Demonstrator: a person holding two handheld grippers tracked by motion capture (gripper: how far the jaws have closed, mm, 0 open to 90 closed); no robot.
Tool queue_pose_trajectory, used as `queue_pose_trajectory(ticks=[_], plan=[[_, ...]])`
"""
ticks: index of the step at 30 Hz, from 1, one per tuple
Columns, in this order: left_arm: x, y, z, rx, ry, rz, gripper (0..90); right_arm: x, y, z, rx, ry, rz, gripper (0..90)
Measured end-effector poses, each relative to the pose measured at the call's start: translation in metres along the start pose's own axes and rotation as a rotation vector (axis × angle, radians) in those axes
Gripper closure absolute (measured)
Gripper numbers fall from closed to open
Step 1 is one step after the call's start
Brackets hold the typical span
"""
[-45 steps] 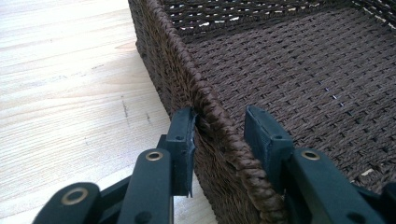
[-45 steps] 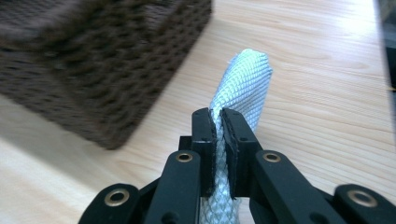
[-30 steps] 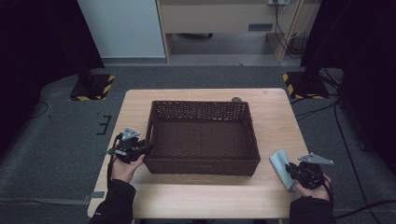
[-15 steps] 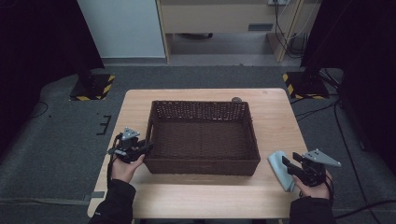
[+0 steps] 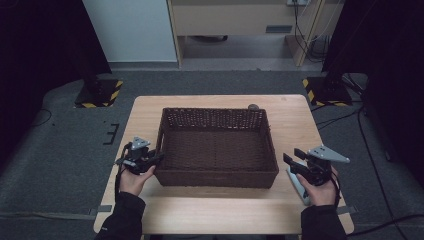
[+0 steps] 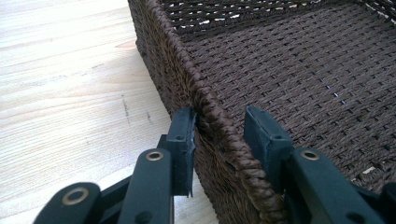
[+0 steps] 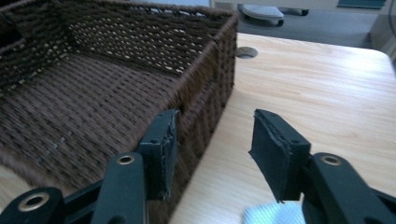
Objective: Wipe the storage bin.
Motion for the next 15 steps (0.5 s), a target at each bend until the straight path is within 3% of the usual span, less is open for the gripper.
queue_pose_trajectory(ticks=[8,12,15], plan=[[0.001,0.000,0.000,0.007,0.004,-0.007,63.0,0.007,-0.024,0.016,0.019,0.025,0.029,55.7],[0.001,0.000,0.000,0.006,0.012,-0.014,62.8,0.006,-0.034,0.016,0.043,0.038,0.018,61.2],[0.002,-0.001,0.000,0.005,0.017,-0.020,62.5,0.004,-0.037,0.014,0.047,0.016,0.025,61.9]])
Point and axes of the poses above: each handheld gripper's, and its own axes: y roughly backward along the jaws, z roughly out of its top, x roughly to its left, the point moved 4 cm from there along -y, roughly forward along the jaws, and after that the axes turned 9 degrees about y, right-handed, at the moved point
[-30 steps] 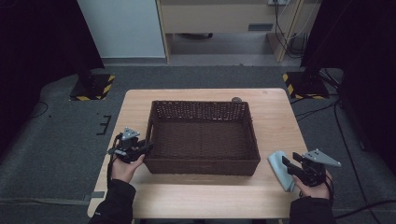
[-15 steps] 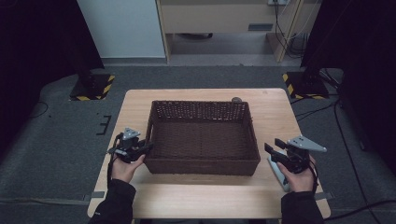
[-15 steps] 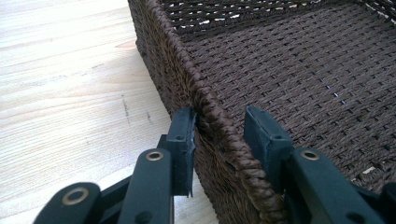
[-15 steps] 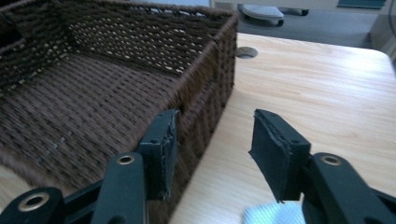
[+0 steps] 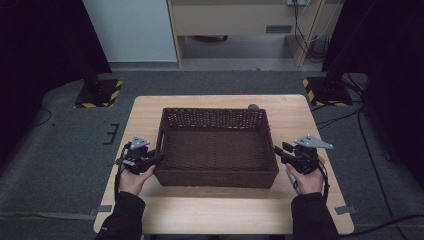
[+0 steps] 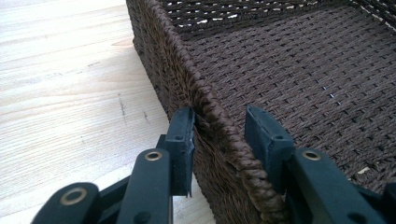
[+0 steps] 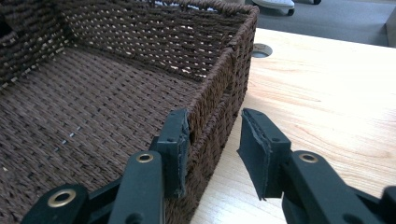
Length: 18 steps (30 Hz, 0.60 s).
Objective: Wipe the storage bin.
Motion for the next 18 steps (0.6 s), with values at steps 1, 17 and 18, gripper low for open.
queue_pose_trajectory(ticks=[1,17,18], plan=[[0.000,0.000,0.000,0.003,0.001,-0.001,62.4,0.000,0.001,0.000,0.000,-0.004,0.006,61.6],[0.000,0.000,0.000,0.001,0.002,-0.002,61.9,0.017,-0.015,0.004,0.026,0.047,0.044,68.4],[0.000,0.000,0.000,0.001,0.003,-0.003,61.6,0.018,-0.015,0.004,0.026,0.054,0.039,68.8]])
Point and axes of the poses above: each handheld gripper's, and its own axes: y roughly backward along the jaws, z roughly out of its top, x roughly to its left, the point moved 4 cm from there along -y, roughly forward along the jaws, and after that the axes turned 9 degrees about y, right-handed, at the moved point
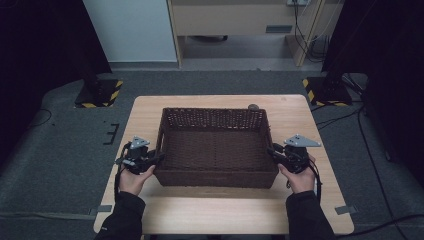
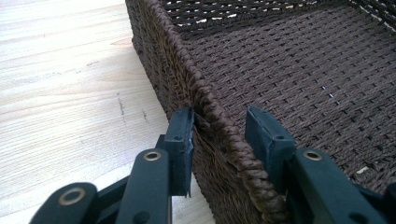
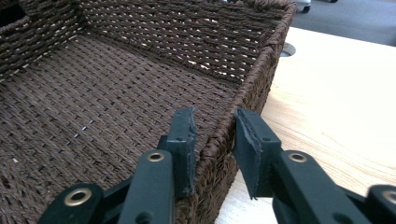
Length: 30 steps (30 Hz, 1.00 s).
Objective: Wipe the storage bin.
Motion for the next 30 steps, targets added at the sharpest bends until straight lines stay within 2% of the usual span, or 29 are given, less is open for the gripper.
queue_pose_trajectory(ticks=[5,7,10,12,15,18,21,24,27,29,30], plan=[[0.001,0.002,0.001,0.003,-0.015,0.021,54.5,0.002,0.002,-0.001,0.004,-0.004,-0.002,69.7],[0.001,0.006,0.001,-0.021,-0.010,0.005,49.6,0.004,0.004,-0.002,0.004,0.000,-0.012,69.5],[0.002,0.013,0.000,-0.036,-0.005,-0.002,48.9,0.008,0.008,-0.003,0.009,0.000,-0.012,68.7],[0.002,0.016,-0.003,-0.035,0.000,-0.009,51.3,0.010,0.010,-0.004,0.015,0.007,-0.016,68.1],[0.000,0.017,-0.007,-0.022,0.005,-0.019,60.4,0.015,0.012,-0.005,0.026,0.012,-0.015,65.2],[-0.002,0.016,-0.006,-0.018,0.000,0.004,67.4,0.016,0.015,-0.004,0.033,0.015,0.003,63.8],[-0.002,0.014,-0.004,-0.009,-0.010,0.022,69.4,0.015,0.015,0.000,-0.022,0.028,-0.015,56.1],[0.004,0.008,0.001,-0.027,-0.001,0.053,72.4,0.012,0.012,0.005,-0.054,0.022,-0.033,55.8],[0.006,0.007,0.000,-0.031,0.001,0.045,72.5,0.012,0.006,0.005,-0.048,0.009,-0.041,58.5],[0.007,0.009,-0.001,-0.026,-0.001,0.039,70.0,0.013,0.000,0.001,-0.013,0.016,-0.037,61.2],[0.007,0.010,-0.001,-0.028,-0.002,0.035,68.4,0.014,-0.001,0.000,-0.014,0.009,-0.037,61.2]])
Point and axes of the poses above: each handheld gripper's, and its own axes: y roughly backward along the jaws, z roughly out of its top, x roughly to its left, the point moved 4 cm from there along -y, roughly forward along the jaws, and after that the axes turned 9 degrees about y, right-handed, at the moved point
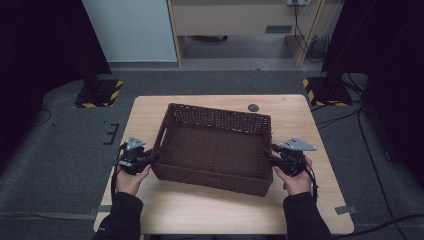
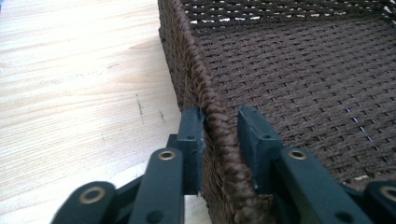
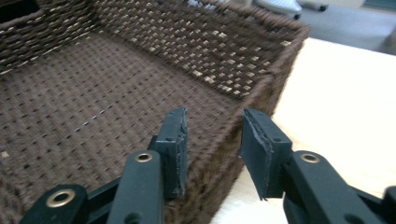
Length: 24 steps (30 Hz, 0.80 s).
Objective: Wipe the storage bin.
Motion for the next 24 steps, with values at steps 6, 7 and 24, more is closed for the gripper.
queue_pose_trajectory(ticks=[6,7,24], plan=[[0.000,0.005,-0.003,-0.016,0.010,-0.027,63.6,0.004,0.008,0.000,0.016,0.003,0.014,65.9],[0.000,0.005,-0.003,-0.015,0.011,-0.018,65.5,0.005,0.010,-0.001,0.014,-0.001,0.021,65.5],[0.005,-0.005,0.001,-0.026,0.017,0.002,69.2,0.002,-0.002,0.000,0.001,0.000,-0.001,57.1]])
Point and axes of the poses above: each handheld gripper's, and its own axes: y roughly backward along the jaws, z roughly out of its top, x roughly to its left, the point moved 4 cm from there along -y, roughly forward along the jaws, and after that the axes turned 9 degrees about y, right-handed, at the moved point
